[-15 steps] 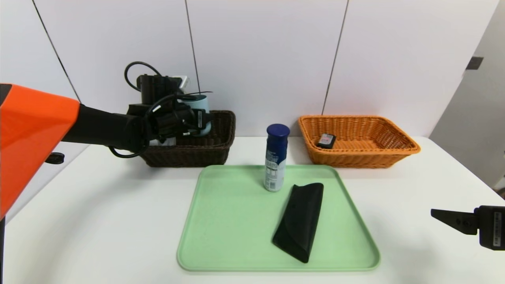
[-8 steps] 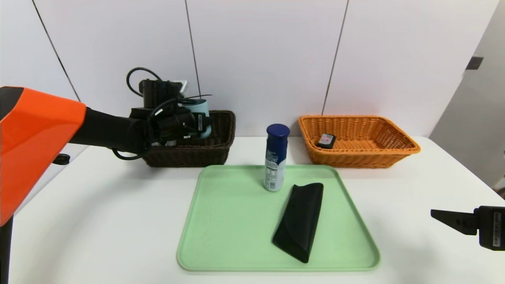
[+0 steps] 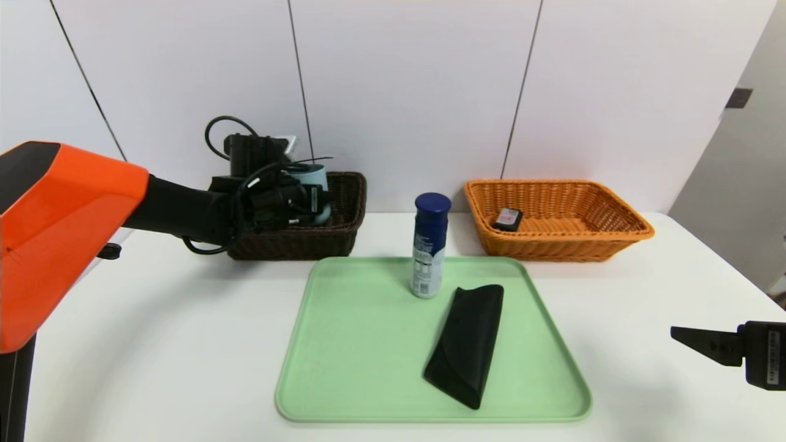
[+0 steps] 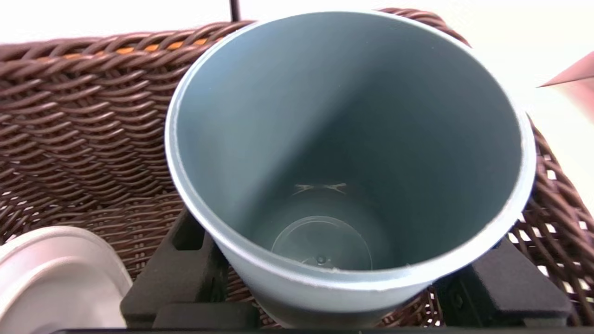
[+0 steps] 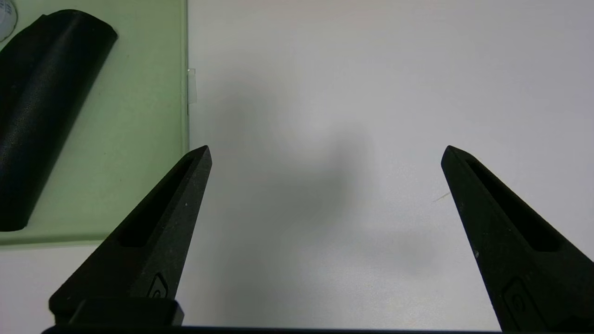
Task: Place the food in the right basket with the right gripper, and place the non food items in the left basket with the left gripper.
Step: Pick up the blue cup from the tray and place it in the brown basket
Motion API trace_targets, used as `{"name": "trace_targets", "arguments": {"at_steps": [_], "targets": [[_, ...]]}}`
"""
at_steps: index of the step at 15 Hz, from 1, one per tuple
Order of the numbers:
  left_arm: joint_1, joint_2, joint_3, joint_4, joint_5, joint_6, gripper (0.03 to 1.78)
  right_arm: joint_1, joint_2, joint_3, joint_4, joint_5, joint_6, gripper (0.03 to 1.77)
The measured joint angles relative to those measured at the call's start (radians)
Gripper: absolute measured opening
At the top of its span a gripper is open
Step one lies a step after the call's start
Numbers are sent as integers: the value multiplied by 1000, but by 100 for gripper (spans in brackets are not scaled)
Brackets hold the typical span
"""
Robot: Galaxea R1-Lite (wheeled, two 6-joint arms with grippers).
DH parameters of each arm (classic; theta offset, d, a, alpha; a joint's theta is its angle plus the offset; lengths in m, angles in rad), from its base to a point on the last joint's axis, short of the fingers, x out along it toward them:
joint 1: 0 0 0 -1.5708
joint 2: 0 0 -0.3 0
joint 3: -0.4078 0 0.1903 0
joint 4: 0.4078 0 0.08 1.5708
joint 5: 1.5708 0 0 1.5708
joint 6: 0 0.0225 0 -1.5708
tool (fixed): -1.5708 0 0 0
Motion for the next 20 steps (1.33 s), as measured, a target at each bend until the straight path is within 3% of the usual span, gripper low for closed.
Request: {"name": "trace_targets", "arguments": {"at_steps": [12,20], "targets": [[0,13,-23,-1,0,-1,115,0,0,5,0,1,-1,171],[0,19,-30,-1,2,-3,150,0,0,4,0,0,-1,171]]}}
